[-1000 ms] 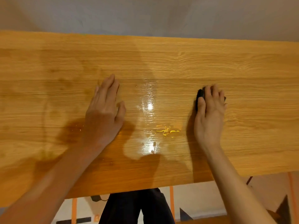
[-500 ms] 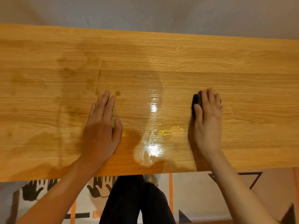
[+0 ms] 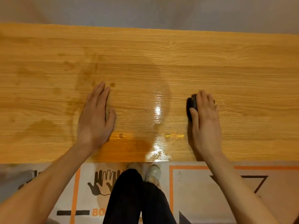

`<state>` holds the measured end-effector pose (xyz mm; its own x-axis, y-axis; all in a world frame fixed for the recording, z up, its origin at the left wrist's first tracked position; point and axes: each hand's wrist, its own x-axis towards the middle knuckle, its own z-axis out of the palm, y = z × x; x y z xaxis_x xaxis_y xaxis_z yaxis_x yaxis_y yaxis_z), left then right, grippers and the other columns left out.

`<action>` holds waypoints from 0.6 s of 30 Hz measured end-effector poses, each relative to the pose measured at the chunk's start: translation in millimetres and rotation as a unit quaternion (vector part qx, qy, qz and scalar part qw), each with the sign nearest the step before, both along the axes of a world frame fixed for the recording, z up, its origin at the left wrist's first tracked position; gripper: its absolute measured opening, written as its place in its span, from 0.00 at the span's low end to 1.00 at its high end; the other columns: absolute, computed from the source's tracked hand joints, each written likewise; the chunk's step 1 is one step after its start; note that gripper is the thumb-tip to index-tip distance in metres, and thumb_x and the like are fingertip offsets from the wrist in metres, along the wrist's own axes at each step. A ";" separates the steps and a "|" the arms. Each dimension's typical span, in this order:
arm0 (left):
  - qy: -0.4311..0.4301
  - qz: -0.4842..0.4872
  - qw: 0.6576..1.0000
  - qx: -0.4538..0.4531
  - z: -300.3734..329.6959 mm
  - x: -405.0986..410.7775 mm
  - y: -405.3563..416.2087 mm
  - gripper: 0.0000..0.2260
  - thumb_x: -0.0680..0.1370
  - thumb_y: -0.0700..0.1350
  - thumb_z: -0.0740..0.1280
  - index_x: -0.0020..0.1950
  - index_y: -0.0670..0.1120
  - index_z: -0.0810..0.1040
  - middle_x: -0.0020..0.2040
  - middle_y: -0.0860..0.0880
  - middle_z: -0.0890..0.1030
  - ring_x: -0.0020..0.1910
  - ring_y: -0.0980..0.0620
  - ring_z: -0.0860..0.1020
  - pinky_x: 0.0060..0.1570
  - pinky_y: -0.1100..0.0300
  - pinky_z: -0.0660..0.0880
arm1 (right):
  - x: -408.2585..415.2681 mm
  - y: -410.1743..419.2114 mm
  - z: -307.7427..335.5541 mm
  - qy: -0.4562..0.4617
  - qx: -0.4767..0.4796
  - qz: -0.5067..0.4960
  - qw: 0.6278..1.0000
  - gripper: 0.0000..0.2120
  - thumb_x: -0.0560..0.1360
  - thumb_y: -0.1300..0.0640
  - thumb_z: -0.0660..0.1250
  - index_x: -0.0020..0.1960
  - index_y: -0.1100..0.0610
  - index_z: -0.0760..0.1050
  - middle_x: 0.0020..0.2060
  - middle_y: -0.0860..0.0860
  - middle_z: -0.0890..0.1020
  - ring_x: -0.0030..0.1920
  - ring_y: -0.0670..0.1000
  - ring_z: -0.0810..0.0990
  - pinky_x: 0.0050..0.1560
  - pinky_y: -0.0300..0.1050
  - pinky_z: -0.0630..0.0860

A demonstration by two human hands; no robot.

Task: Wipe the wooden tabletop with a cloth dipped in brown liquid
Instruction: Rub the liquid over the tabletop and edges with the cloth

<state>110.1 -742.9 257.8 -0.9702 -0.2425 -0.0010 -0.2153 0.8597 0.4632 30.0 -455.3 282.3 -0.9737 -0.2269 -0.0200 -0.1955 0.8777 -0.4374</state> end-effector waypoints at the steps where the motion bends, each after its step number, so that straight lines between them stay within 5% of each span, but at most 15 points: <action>1: 0.001 0.002 1.000 0.000 0.1 0.1 0.4 0.26 0.84 0.50 0.54 0.81 0.42 0.60 0.83 0.47 0.56 0.82 0.52 0.53 0.81 0.54 0.48 | 3.5 2.5 -2.4 -0.005 -0.016 -0.042 0.999 0.24 0.84 0.52 0.47 0.78 0.59 0.55 0.78 0.54 0.56 0.78 0.51 0.49 0.78 0.54 0.45; 4: 0.007 0.003 1.000 -0.003 -0.3 -1.7 -0.7 0.26 0.84 0.49 0.54 0.80 0.41 0.61 0.82 0.47 0.57 0.82 0.51 0.54 0.80 0.56 0.48 | 29.4 -47.7 -11.0 0.020 -0.032 -0.067 0.997 0.23 0.84 0.54 0.48 0.77 0.61 0.56 0.77 0.56 0.57 0.78 0.54 0.50 0.78 0.53 0.44; 8: 0.022 0.011 1.000 -0.016 -1.6 -4.2 -2.2 0.25 0.84 0.49 0.55 0.80 0.42 0.62 0.82 0.46 0.59 0.81 0.50 0.57 0.80 0.51 0.53 | 77.9 -135.2 -26.7 0.046 0.005 0.067 0.997 0.24 0.83 0.52 0.48 0.75 0.61 0.63 0.75 0.57 0.64 0.76 0.56 0.59 0.76 0.55 0.53; 12: 0.038 -0.001 0.999 -0.024 -2.3 -0.4 1.3 0.23 0.85 0.47 0.56 0.80 0.41 0.62 0.81 0.45 0.60 0.81 0.48 0.58 0.80 0.49 0.55 | 68.8 -101.4 -23.5 0.055 0.035 0.173 0.983 0.24 0.83 0.52 0.51 0.75 0.61 0.62 0.75 0.57 0.64 0.77 0.55 0.58 0.77 0.53 0.54; 18: 0.034 0.004 0.999 -0.019 -0.4 0.6 1.7 0.23 0.85 0.45 0.57 0.80 0.41 0.62 0.82 0.45 0.59 0.81 0.48 0.57 0.80 0.56 0.50 | 49.4 14.3 -9.2 -0.005 -0.025 -0.057 0.998 0.25 0.83 0.53 0.50 0.78 0.60 0.55 0.78 0.54 0.56 0.78 0.51 0.48 0.78 0.56 0.47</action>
<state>110.7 -741.2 257.3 -0.9658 -0.2479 0.0753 -0.1902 0.8759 0.4435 79.3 -441.0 273.1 -0.9930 -0.1165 -0.0204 -0.0922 0.8707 -0.4830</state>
